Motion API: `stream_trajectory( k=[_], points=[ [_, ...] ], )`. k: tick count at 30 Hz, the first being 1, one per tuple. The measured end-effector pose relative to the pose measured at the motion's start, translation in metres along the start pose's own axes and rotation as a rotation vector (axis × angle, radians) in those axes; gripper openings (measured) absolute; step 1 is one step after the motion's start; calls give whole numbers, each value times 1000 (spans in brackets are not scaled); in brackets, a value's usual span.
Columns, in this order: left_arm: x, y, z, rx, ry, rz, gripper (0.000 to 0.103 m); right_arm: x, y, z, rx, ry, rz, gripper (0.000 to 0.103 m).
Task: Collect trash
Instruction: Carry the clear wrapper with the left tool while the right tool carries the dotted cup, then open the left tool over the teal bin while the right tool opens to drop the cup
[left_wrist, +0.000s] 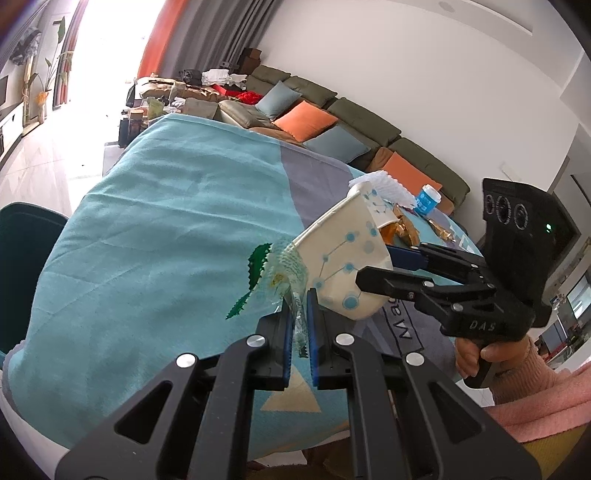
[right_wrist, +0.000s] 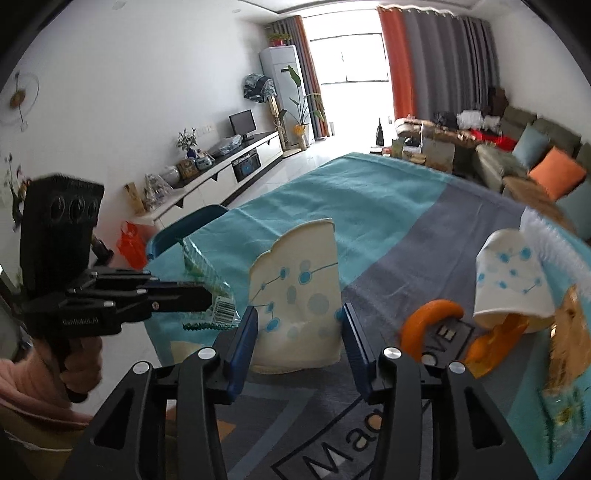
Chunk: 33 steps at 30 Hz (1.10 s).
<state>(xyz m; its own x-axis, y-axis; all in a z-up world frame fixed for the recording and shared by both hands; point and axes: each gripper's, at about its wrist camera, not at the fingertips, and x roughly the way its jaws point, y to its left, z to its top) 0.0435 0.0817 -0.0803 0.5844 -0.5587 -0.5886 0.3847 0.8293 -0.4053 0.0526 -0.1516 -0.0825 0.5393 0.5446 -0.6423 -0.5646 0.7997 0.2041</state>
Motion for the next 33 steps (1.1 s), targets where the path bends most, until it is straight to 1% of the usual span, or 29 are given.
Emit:
stream_trajectory(
  k=[1, 3, 6, 10, 16, 22, 27, 33],
  points=[
    [0, 0, 0, -1, 0, 2, 7, 0, -2, 0, 15, -5, 17, 36],
    [-1, 2, 0, -5, -3, 5, 7, -3, -6, 1, 41, -16, 47, 32],
    [-3, 3, 0, -6, -8, 17, 7, -4, -4, 3, 39, -20, 47, 30],
    [-11, 6, 2, -7, -27, 38, 7, -4, 1, 8, 36, -33, 60, 30],
    [-30, 15, 9, -8, -62, 81, 7, -3, 9, 26, 24, -71, 81, 30],
    [-50, 28, 14, -13, -96, 136, 8, 9, 21, 45, 17, -86, 127, 30],
    [-71, 43, 20, -21, -131, 199, 8, 27, 37, 62, 0, -82, 172, 30],
    [-93, 70, 25, -39, -147, 292, 8, 57, 59, 84, -17, -62, 219, 30]
  ],
)
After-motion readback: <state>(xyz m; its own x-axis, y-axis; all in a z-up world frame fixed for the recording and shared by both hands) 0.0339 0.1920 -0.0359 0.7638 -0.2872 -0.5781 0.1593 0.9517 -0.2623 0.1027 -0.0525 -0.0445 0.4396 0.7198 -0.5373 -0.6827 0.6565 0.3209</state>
